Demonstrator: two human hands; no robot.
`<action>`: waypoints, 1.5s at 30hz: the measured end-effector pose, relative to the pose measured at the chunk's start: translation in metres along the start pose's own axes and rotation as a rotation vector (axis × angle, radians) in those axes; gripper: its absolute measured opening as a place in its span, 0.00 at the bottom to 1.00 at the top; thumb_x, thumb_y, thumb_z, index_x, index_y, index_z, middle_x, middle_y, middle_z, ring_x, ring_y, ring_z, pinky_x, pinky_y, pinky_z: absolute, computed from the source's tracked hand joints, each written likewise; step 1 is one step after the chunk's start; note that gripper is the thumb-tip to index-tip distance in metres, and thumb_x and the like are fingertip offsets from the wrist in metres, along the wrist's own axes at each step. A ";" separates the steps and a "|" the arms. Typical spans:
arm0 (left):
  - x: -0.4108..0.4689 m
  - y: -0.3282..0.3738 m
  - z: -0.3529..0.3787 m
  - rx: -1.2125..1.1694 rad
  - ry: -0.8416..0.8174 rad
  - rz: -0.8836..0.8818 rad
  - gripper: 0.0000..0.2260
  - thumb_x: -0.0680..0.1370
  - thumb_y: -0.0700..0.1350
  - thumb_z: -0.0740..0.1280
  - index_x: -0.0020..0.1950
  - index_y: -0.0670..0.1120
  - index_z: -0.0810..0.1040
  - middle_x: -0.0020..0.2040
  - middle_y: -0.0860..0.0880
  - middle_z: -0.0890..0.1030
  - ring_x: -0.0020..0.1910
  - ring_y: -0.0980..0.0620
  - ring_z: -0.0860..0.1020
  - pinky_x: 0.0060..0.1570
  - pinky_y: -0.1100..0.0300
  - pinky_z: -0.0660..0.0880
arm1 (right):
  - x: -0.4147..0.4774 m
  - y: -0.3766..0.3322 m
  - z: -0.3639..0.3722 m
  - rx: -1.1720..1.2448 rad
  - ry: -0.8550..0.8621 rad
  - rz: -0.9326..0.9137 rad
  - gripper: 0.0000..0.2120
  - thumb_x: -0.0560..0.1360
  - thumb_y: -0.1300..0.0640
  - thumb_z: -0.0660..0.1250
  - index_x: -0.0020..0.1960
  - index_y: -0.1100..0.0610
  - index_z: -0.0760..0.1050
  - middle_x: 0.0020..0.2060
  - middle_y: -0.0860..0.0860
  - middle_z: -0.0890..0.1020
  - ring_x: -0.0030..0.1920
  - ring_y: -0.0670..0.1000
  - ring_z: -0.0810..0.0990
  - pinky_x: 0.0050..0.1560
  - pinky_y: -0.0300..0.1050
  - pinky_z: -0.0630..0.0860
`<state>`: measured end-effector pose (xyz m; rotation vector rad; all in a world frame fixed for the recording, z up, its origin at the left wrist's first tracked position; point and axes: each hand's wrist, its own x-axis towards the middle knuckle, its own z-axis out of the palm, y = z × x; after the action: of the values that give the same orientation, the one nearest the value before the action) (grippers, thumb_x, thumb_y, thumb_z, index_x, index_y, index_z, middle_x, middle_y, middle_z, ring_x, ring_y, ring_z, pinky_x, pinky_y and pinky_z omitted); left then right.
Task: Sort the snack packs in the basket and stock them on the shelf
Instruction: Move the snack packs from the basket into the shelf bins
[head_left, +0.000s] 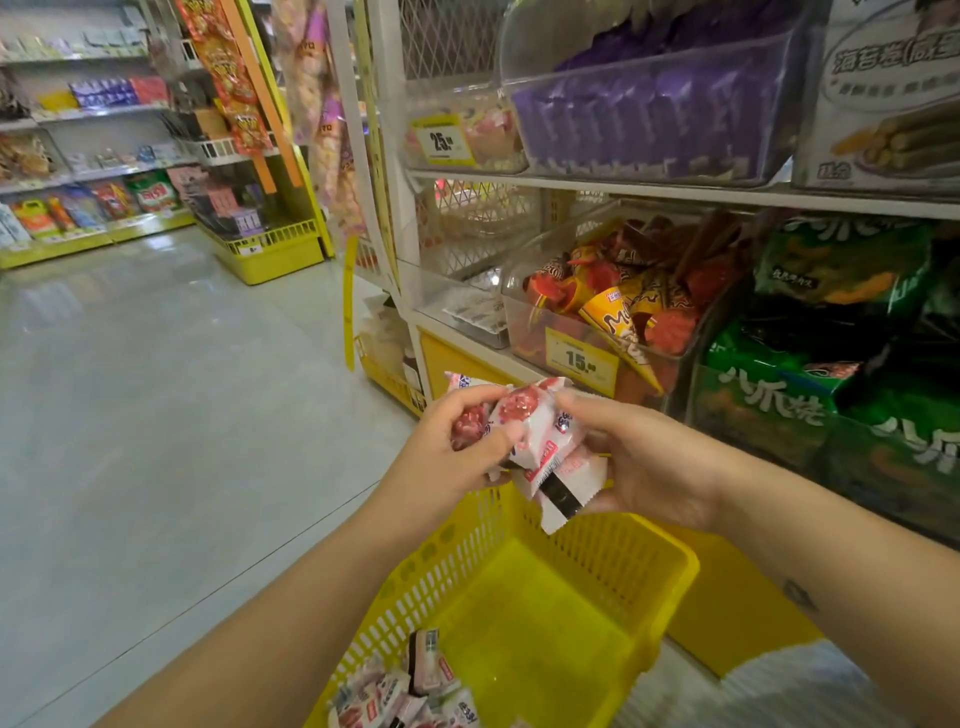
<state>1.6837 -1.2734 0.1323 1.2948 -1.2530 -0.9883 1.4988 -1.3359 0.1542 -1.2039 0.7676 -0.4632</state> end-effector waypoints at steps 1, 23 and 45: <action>0.002 -0.002 0.001 -0.010 -0.005 -0.003 0.21 0.69 0.53 0.75 0.61 0.56 0.76 0.64 0.44 0.75 0.55 0.48 0.81 0.48 0.50 0.81 | 0.000 0.001 0.001 -0.012 -0.022 -0.018 0.16 0.76 0.47 0.64 0.61 0.52 0.78 0.55 0.57 0.83 0.57 0.58 0.81 0.53 0.55 0.80; 0.005 0.015 -0.051 0.692 -0.057 -0.113 0.14 0.70 0.57 0.74 0.39 0.47 0.81 0.34 0.48 0.82 0.30 0.57 0.77 0.33 0.59 0.74 | -0.004 -0.018 -0.014 -0.227 0.057 -0.330 0.14 0.75 0.60 0.68 0.60 0.56 0.77 0.51 0.53 0.85 0.51 0.52 0.84 0.48 0.40 0.80; 0.001 0.007 -0.003 -0.460 0.065 -0.214 0.20 0.73 0.51 0.68 0.61 0.43 0.78 0.53 0.43 0.84 0.53 0.48 0.83 0.43 0.54 0.81 | 0.004 0.007 0.016 -0.003 -0.121 -0.138 0.21 0.71 0.60 0.67 0.63 0.61 0.74 0.54 0.59 0.83 0.51 0.55 0.83 0.50 0.43 0.80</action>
<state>1.6860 -1.2736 0.1400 1.0976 -0.7843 -1.2867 1.5128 -1.3259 0.1494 -1.2804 0.5846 -0.4975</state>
